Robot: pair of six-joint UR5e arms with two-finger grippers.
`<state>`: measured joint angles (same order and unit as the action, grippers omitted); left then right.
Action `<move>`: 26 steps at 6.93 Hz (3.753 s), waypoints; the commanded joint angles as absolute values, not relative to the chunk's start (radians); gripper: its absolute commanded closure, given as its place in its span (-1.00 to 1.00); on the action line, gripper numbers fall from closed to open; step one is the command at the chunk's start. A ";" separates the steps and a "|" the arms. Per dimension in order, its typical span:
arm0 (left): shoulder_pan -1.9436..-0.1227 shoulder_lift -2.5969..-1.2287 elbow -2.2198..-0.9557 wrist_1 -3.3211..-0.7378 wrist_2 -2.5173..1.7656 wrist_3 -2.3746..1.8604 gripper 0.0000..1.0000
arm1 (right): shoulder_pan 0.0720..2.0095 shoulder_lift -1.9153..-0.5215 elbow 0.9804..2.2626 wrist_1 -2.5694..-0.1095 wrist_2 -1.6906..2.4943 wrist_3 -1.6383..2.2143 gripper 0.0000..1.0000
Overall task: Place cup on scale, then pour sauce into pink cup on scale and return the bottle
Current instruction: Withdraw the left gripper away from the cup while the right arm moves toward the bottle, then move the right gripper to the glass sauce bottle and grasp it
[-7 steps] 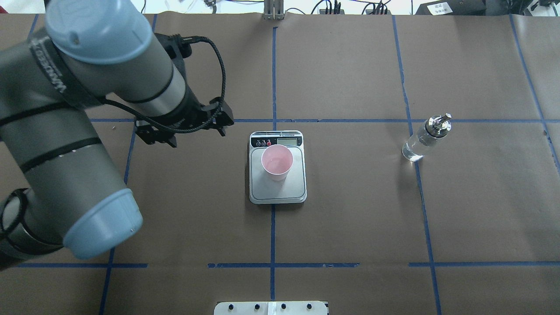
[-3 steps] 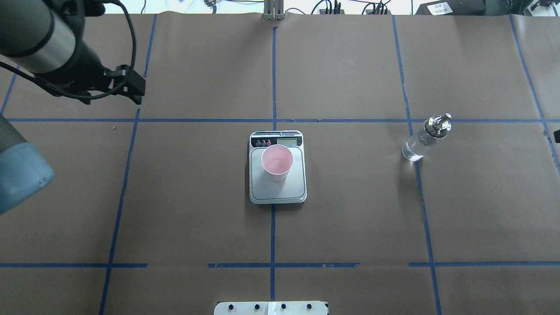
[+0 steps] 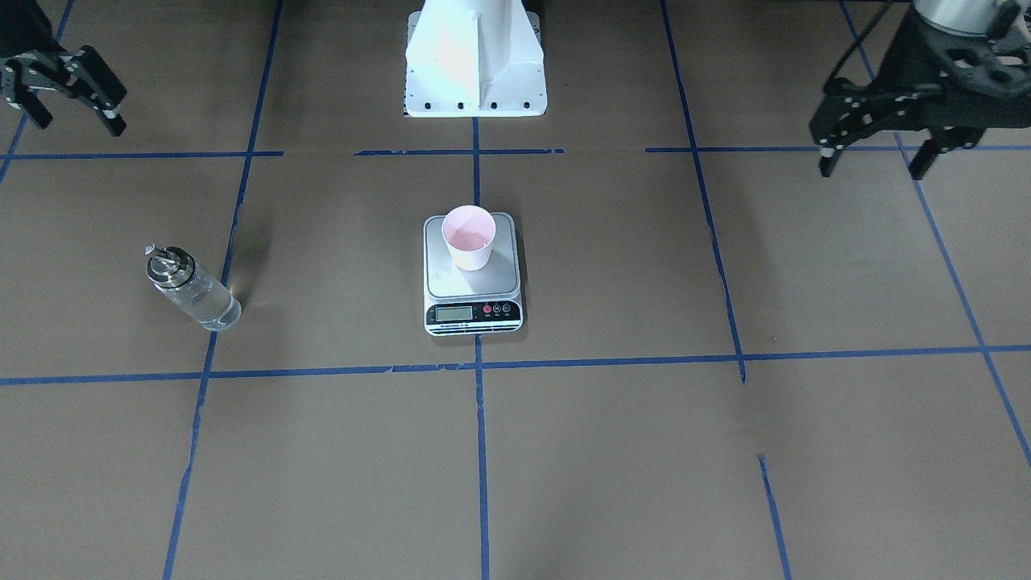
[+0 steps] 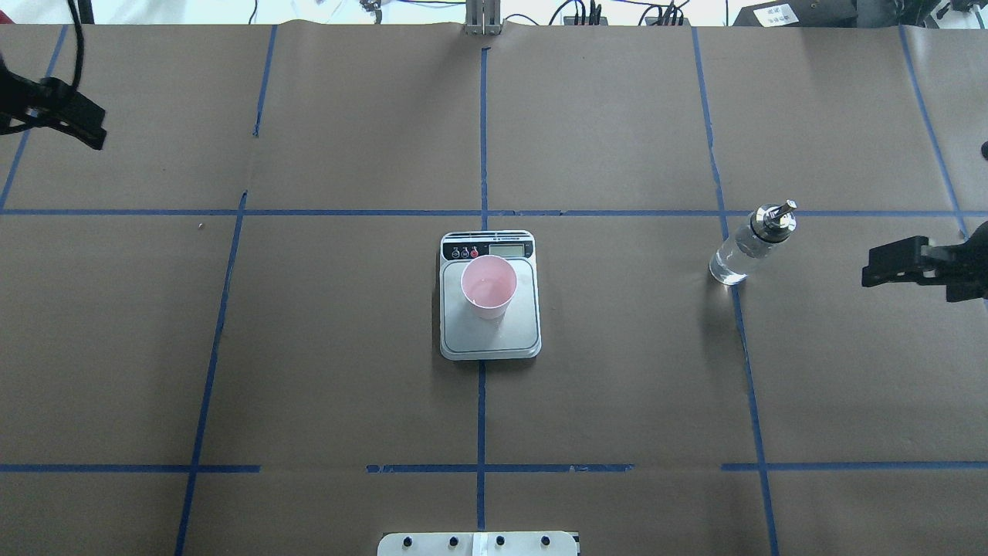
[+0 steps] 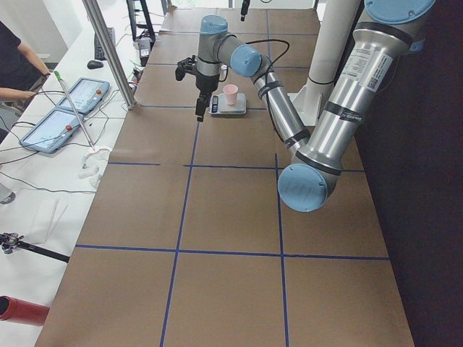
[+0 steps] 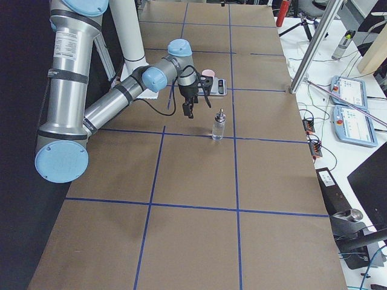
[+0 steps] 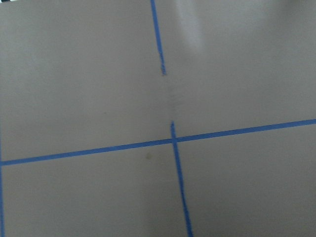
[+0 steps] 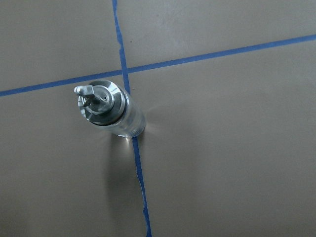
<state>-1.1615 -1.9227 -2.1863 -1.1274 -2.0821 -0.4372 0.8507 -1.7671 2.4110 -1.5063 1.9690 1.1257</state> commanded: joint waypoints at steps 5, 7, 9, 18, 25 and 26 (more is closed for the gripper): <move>-1.342 -1.726 -2.171 -1.150 -2.085 0.154 -1.00 | 0.366 -2.000 2.157 -0.683 1.253 1.324 -1.00; -1.399 -1.622 -2.137 -1.253 -2.095 0.149 -1.00 | 0.205 -1.982 2.084 -0.683 0.943 1.321 -1.00; -1.417 -1.589 -2.073 -1.363 -2.097 0.175 -1.00 | 0.192 -1.932 2.009 -0.681 0.882 1.319 -1.00; -1.491 -1.569 -1.815 -1.621 -2.089 0.271 -1.00 | 0.317 -1.702 1.820 -0.667 0.836 1.102 -1.00; -1.499 -1.578 -1.798 -1.626 -2.088 0.261 -1.00 | 0.373 -1.599 1.735 -0.667 0.861 1.088 -1.00; -1.500 -1.578 -1.799 -1.626 -2.088 0.259 -1.00 | 0.383 -1.562 1.703 -0.667 0.861 1.085 -1.00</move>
